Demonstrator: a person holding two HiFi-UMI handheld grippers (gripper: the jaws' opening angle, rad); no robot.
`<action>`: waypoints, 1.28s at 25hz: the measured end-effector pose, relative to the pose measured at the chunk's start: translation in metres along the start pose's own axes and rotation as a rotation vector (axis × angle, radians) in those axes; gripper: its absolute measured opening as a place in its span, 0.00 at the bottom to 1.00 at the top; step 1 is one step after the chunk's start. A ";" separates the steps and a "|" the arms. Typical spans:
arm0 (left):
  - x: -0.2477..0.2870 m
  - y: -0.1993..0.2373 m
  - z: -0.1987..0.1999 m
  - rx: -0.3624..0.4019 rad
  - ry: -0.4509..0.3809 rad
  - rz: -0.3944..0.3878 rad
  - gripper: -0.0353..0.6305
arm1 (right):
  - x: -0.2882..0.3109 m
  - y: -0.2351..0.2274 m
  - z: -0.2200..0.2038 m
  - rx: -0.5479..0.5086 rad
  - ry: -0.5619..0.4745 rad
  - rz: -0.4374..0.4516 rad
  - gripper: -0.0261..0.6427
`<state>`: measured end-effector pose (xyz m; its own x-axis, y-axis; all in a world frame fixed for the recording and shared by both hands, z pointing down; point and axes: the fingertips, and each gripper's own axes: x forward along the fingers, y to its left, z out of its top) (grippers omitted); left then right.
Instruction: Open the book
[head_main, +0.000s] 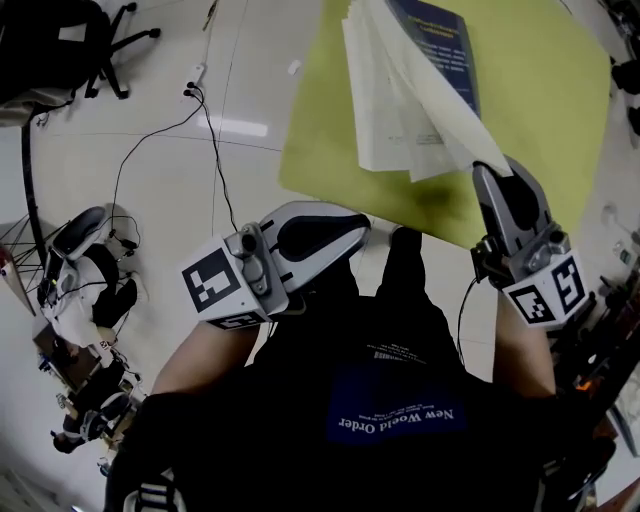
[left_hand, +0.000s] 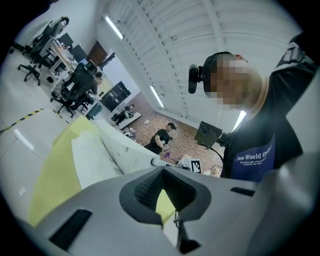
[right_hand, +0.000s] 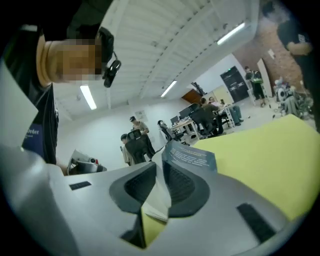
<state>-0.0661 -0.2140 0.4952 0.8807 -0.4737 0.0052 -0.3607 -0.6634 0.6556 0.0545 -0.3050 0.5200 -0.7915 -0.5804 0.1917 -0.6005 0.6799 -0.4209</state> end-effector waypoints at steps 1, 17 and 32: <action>0.005 -0.002 -0.001 0.001 0.004 -0.003 0.06 | -0.008 -0.008 0.004 0.042 -0.030 -0.008 0.12; 0.022 -0.013 -0.006 -0.003 0.050 -0.036 0.06 | -0.112 -0.164 -0.011 0.565 -0.340 -0.367 0.12; 0.022 -0.011 -0.016 -0.046 0.068 -0.033 0.06 | -0.158 -0.201 -0.043 0.604 -0.104 -0.788 0.27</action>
<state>-0.0378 -0.2076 0.5006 0.9112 -0.4107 0.0331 -0.3181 -0.6501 0.6901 0.2952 -0.3310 0.6123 -0.1609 -0.8239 0.5434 -0.7682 -0.2412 -0.5931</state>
